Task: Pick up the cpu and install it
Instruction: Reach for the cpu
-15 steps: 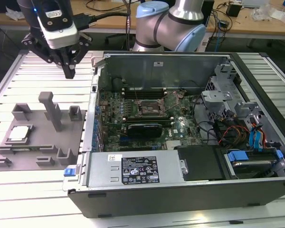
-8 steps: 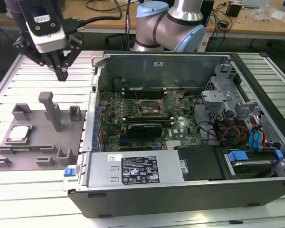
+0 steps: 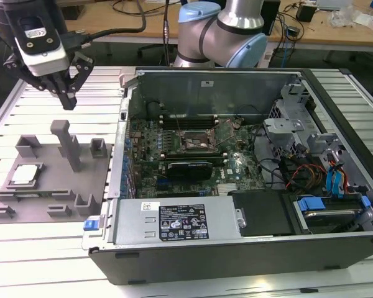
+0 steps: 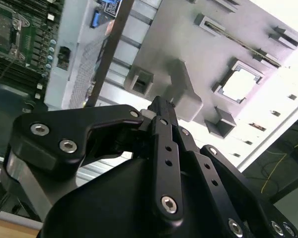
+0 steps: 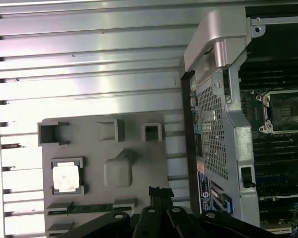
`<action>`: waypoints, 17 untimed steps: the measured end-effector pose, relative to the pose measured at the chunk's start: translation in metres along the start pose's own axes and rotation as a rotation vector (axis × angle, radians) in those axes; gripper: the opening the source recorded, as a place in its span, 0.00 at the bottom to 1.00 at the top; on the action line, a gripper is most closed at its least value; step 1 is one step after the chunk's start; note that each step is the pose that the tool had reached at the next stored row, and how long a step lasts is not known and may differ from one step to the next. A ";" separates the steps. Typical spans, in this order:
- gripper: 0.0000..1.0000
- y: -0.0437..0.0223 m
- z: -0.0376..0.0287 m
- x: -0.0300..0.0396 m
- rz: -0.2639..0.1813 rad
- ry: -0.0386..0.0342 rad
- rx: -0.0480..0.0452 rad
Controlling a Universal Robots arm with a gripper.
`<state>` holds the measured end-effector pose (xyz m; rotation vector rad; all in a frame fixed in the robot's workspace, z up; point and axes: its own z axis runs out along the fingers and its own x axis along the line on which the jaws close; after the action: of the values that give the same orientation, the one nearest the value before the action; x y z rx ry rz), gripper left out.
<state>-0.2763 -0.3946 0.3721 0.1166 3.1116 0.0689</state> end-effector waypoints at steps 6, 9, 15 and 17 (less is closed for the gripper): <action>0.11 -0.0011 0.0053 0.0188 0.000 -0.0001 0.0000; 0.11 -0.0022 0.0089 0.0310 0.000 -0.0002 -0.0001; 0.11 -0.0040 0.0152 0.0516 0.000 -0.0005 0.0000; 0.11 -0.0046 0.0177 0.0569 0.000 -0.0005 0.0000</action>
<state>-0.3328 -0.3941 0.3528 0.1164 3.1112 0.0689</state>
